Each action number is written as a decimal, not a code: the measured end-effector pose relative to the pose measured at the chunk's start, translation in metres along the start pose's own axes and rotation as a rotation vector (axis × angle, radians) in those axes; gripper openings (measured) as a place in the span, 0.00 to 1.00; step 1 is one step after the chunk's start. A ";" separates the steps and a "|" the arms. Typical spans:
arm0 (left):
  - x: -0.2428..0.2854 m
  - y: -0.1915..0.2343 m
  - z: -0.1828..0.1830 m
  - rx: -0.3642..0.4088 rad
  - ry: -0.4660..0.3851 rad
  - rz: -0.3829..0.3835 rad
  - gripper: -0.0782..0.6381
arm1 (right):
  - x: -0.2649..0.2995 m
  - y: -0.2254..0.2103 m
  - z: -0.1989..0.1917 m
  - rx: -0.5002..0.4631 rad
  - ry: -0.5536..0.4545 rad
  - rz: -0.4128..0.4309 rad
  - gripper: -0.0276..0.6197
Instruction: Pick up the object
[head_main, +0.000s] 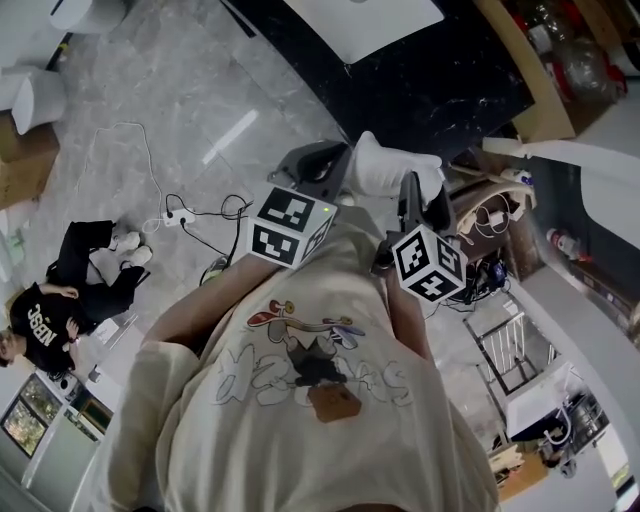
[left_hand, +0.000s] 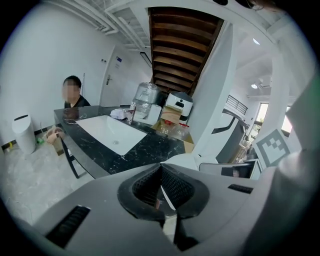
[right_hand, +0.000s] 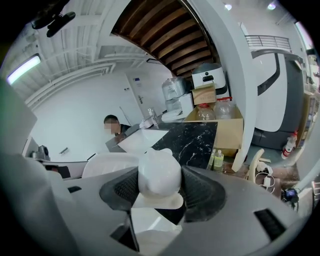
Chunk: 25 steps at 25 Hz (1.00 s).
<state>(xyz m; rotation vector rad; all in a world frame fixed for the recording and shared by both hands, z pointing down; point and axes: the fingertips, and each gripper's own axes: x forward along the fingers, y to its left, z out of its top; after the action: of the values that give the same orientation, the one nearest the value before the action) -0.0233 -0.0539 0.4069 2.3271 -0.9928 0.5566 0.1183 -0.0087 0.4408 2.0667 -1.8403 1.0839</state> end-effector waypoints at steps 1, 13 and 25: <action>-0.003 -0.005 -0.003 0.003 -0.002 0.001 0.13 | -0.006 -0.002 -0.002 0.002 -0.002 0.001 0.43; -0.047 -0.061 -0.056 0.006 -0.002 0.021 0.13 | -0.068 -0.023 -0.037 0.006 -0.014 0.024 0.43; -0.066 -0.075 -0.061 0.053 -0.030 0.056 0.13 | -0.099 -0.037 -0.064 -0.010 -0.009 0.025 0.43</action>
<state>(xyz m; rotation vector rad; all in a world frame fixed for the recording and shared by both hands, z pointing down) -0.0191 0.0622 0.3934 2.3667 -1.0726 0.5779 0.1289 0.1148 0.4389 2.0517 -1.8763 1.0710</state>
